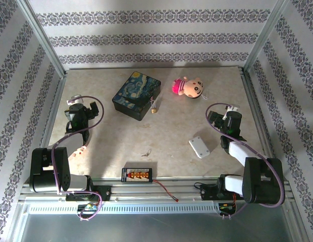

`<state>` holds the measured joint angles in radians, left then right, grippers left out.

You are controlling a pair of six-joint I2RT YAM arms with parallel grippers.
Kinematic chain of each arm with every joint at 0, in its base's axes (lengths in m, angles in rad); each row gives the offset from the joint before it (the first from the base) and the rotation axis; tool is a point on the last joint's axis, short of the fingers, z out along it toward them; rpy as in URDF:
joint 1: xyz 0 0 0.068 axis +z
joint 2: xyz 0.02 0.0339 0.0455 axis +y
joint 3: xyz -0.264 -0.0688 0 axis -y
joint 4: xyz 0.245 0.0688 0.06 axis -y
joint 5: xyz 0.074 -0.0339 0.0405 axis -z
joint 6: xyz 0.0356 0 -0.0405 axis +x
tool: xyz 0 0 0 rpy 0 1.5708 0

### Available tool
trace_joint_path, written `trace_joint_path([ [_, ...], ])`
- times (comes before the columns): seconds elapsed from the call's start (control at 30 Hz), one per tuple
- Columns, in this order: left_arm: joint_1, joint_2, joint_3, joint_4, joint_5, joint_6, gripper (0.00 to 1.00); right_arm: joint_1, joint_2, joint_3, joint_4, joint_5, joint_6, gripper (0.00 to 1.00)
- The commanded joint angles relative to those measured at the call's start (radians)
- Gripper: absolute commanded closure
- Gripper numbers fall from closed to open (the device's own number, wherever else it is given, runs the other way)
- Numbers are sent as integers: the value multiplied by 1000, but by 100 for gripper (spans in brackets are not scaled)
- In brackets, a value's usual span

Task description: Unlock a padlock with a key

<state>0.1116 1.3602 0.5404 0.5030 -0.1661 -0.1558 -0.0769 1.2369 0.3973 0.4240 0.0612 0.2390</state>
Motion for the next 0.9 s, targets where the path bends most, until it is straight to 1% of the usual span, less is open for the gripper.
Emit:
trace_joint_path([
  [0.0, 7, -19, -17, 29, -13, 15, 1, -11, -22, -11, 15, 5, 2, 2],
  [0.17, 7, -18, -12, 14, -26, 4, 1, -11, -31, -11, 7, 4, 5, 2],
  [0.27, 7, -22, -16, 13, -14, -24, 1, -11, -31, -8, -2, 2, 2, 2],
  [0.5, 7, -21, 21, -48, 63, -84, 1, -9, -42, 4, -26, -13, 2, 2],
  [0.6, 5, -21, 50, -88, 101, -141, 1, -2, -50, 21, -55, -17, 0, 2],
  [0.7, 5, -16, 67, -106, 161, -231, 1, 13, -58, 41, -83, -10, 2, 2],
  [0.8, 0, -2, 92, -125, 245, -325, 1, 45, -65, 87, -155, 22, -7, 2],
  [0.87, -15, 12, 107, -137, 279, -375, 1, 79, -67, 139, -219, 31, -20, 2],
])
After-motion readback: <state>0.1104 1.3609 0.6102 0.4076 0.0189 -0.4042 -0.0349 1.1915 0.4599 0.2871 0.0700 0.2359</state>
